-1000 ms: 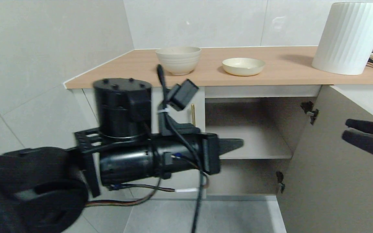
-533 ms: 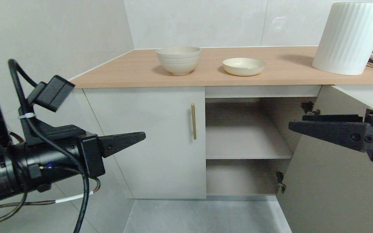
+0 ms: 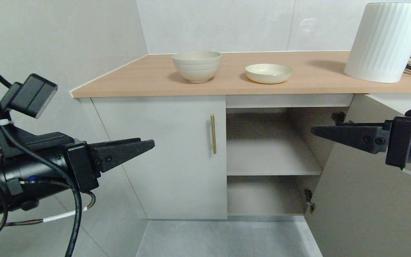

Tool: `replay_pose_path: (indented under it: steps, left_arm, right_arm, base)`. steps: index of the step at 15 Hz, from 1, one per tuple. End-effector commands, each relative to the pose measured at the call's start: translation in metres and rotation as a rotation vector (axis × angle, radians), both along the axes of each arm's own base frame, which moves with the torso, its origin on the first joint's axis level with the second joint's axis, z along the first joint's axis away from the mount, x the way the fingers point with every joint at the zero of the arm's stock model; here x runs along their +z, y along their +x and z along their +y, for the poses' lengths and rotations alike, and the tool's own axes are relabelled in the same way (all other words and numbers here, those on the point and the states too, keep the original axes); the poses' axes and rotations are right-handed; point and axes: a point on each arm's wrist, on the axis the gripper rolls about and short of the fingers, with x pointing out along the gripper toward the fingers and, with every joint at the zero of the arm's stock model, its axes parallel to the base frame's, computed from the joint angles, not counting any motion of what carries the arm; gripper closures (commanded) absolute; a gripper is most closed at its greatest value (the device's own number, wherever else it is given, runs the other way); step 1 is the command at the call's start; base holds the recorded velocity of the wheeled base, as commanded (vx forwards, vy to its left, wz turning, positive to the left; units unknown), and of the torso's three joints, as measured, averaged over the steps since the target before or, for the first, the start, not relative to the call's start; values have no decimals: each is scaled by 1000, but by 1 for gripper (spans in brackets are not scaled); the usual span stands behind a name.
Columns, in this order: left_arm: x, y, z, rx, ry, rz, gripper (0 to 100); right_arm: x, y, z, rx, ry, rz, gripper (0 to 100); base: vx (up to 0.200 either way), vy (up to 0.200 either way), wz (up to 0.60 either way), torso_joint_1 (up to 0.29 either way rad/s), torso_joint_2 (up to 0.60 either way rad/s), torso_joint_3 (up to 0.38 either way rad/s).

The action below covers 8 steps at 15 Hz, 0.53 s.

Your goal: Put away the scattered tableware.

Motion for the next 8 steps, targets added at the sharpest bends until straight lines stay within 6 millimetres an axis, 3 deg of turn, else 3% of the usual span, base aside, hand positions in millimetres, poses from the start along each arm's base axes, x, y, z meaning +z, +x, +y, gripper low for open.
replay_pose_path:
  steps: [1, 8]
  left_arm:
    - [3, 0, 0, 0, -5, -10, 0]
    - [9, -3, 1, 8, -13, -34, 0]
  right_arm:
    - [-1, 1, 1, 0, -2, 3, 0]
    - [1, 0, -1, -30, -3, -5, 0]
  base:
    - [0, 0, 0, 0, 0, 0]
    - [0, 0, 0, 0, 0, 0]
